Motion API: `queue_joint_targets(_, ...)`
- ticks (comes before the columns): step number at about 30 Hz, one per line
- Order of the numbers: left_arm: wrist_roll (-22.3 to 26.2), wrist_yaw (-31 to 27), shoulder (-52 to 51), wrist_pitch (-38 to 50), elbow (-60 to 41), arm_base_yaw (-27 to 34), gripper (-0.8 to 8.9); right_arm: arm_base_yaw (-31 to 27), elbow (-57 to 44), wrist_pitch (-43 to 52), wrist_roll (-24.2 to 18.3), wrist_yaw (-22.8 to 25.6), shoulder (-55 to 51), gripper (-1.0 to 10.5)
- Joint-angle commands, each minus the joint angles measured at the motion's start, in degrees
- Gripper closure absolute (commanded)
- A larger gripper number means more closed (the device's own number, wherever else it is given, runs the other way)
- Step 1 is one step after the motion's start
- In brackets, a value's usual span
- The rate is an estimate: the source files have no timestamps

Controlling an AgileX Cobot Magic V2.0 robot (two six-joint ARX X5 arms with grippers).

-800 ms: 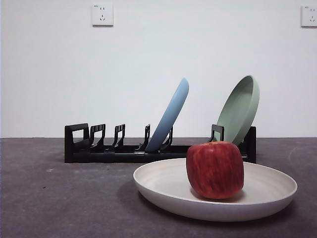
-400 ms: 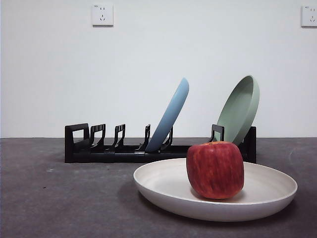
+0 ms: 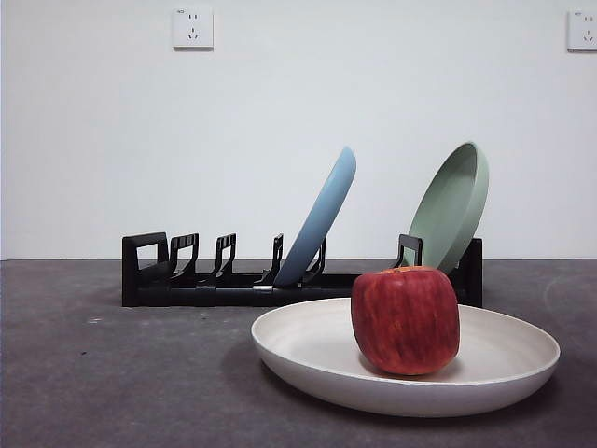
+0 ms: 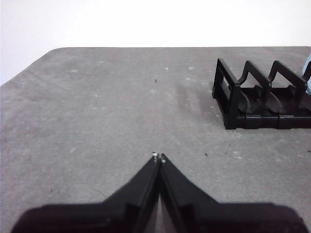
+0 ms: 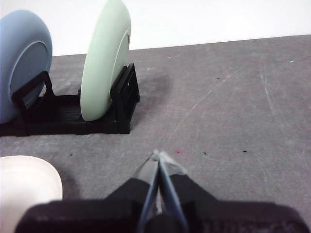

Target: Take the yellow plate from the plate rack,put the plate on the table,take the apple from the table,put the apple in the plate

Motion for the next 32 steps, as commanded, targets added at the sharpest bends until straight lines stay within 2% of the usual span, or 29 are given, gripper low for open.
queue_joint_targets(1,-0.39,0.15,-0.07,0.26,-0.74,0.2,8.17,0.04,-0.48,-0.79,2.91,-0.11,-0.15,9.5)
queue_joint_targets(32,-0.37,0.15,-0.07,0.26,-0.72,0.2,8.17,0.04,-0.48,-0.72,3.45,0.15,0.13,9.5)
